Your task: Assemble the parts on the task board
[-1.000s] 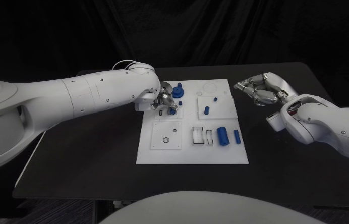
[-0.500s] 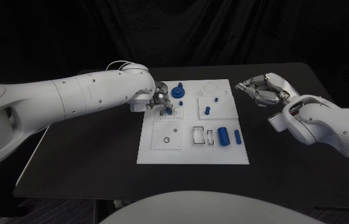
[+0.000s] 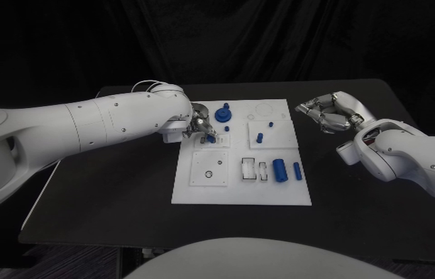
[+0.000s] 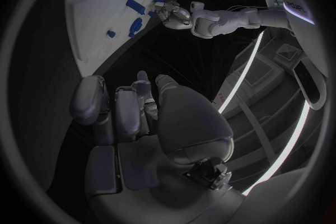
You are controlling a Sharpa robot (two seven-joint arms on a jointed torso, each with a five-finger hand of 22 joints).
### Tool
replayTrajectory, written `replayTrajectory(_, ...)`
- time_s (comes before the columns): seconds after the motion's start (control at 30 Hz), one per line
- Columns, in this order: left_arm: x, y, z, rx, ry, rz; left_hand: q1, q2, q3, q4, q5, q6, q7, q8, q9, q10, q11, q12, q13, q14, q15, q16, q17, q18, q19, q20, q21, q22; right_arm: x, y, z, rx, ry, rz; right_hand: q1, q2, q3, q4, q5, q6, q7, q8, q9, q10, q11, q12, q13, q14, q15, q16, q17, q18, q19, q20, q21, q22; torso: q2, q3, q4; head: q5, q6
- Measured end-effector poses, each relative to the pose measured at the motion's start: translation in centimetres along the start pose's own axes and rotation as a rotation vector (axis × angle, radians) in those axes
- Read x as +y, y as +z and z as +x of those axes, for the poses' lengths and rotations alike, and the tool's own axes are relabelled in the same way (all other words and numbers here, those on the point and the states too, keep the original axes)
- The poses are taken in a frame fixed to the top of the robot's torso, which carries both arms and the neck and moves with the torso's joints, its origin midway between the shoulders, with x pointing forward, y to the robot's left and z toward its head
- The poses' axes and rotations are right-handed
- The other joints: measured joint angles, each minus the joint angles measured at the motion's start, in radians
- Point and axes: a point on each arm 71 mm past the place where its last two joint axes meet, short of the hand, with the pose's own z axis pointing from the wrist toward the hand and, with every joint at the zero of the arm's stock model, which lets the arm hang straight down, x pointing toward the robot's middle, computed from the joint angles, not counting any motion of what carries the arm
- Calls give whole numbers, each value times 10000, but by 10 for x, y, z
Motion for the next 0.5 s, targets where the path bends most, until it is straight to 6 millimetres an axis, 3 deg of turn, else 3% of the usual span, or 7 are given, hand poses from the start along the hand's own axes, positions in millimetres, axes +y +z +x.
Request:
replayTrajectory(0.13, 0, 1, 2, -64, -71, 33, -27, -28, 195, -194, -118, 29, 29, -40, -16, 0, 0, 0, 0, 0, 0, 0, 0, 0, 0, 0, -2, -1, 0, 0, -1, -11, -5, 12, 0, 0, 0, 0, 40, 0, 0, 0, 0, 0, 0, 0, 0, 0, 0, 0, -20, 0, 0, 0, 0, 0, -1, 0, 3, -5, 0)
replayTrajectory(0.5, 1, 1, 4, -241, -227, 67, -105, -29, 301, -248, -176, 75, 74, -78, -22, 0, 1, 0, 0, 0, 0, 0, 0, 0, 37, 37, -51, -10, -1, -1, -1, -14, -7, 24, 0, 0, 0, 0, 40, 0, 0, 0, 1, 0, 0, 0, 0, 0, 0, 0, -33, 0, 0, 0, 0, -1, -2, 1, -1, 15, 0)
